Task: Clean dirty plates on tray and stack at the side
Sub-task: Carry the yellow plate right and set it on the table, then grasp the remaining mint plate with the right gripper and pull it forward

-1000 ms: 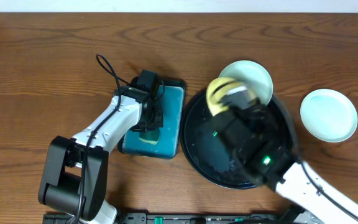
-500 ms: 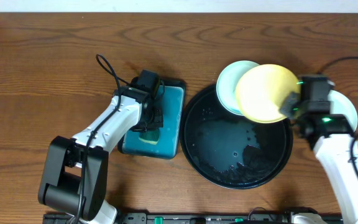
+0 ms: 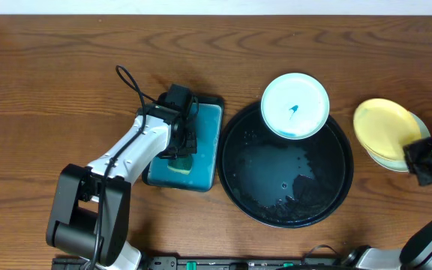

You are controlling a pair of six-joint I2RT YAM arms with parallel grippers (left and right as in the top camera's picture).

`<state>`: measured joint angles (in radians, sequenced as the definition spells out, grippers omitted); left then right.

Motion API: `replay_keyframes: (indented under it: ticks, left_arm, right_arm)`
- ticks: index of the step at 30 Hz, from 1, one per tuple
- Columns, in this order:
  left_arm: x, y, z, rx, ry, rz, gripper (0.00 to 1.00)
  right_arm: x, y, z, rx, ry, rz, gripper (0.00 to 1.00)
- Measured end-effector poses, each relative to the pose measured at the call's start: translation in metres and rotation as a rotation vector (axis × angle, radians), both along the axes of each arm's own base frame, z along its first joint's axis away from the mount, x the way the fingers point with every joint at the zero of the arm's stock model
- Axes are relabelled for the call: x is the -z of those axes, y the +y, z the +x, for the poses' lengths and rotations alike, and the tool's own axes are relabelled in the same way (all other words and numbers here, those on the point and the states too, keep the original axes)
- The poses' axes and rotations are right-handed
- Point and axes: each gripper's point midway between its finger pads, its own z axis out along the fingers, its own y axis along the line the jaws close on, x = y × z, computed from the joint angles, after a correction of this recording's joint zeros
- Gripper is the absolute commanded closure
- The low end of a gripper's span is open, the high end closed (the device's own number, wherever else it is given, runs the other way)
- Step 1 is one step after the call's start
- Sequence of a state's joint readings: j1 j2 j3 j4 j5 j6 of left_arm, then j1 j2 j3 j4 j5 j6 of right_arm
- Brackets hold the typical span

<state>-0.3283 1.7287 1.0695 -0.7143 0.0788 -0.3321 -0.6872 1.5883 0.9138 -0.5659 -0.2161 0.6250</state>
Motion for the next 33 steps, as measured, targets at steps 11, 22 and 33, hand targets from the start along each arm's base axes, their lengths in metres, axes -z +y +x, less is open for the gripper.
replay_keyframes:
  ticks: [11, 22, 33]
  left_arm:
    - [0.000, 0.001, -0.002, 0.000, 0.006, 0.002, 0.92]
    - [0.000, 0.001, -0.002, 0.000, 0.008, 0.003, 0.92]
    - [0.000, 0.001, -0.002, 0.000, 0.008, 0.003, 0.92]
  right_arm:
    - [0.010, -0.010, -0.005, 0.041, -0.032, 0.082, 0.28]
    - [-0.029, 0.077, 0.073, -0.518, -0.384, 0.110, 0.29]
    - [-0.014, 0.195, 0.090, -1.034, -0.297, -0.076, 0.42]
